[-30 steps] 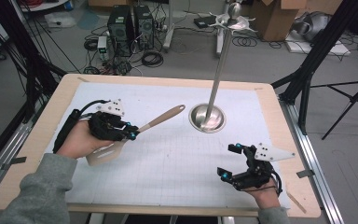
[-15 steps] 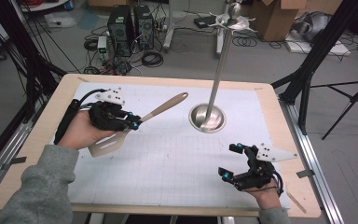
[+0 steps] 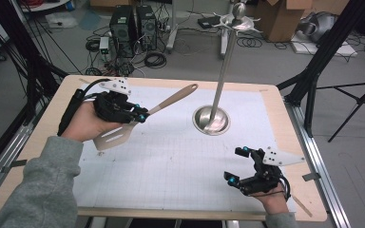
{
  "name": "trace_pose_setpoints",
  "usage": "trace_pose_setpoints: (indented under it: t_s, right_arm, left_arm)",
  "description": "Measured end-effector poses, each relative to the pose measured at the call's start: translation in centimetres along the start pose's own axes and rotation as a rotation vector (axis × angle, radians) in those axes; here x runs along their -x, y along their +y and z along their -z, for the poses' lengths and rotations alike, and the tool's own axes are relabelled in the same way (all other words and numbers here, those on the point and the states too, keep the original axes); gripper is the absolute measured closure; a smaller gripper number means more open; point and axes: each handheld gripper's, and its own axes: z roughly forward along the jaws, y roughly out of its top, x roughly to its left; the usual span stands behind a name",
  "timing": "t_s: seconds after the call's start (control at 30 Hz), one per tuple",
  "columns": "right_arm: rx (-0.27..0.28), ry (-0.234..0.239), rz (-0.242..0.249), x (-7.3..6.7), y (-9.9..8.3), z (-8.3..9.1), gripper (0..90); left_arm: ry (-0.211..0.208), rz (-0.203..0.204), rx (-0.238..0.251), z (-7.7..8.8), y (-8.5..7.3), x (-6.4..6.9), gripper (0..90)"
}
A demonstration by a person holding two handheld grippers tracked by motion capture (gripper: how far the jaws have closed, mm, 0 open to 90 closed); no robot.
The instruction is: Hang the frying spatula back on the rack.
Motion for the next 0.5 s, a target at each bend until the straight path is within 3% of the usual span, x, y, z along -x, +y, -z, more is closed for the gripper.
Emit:
trace_pose_setpoints:
  t_s: [0.27,0.5]
  right_arm:
    - [-0.013,0.019,0.022,-0.3,0.1,-0.6,2.3]
    - [-0.008,0.024,0.011,-0.1,0.0,-0.5,2.2]
  left_arm:
    - [-0.014,-0.007,0.028,-0.1,1.1,-0.7,77.6]
    - [-0.026,-0.001,0.052,0.3,1.9,-1.4,77.6]
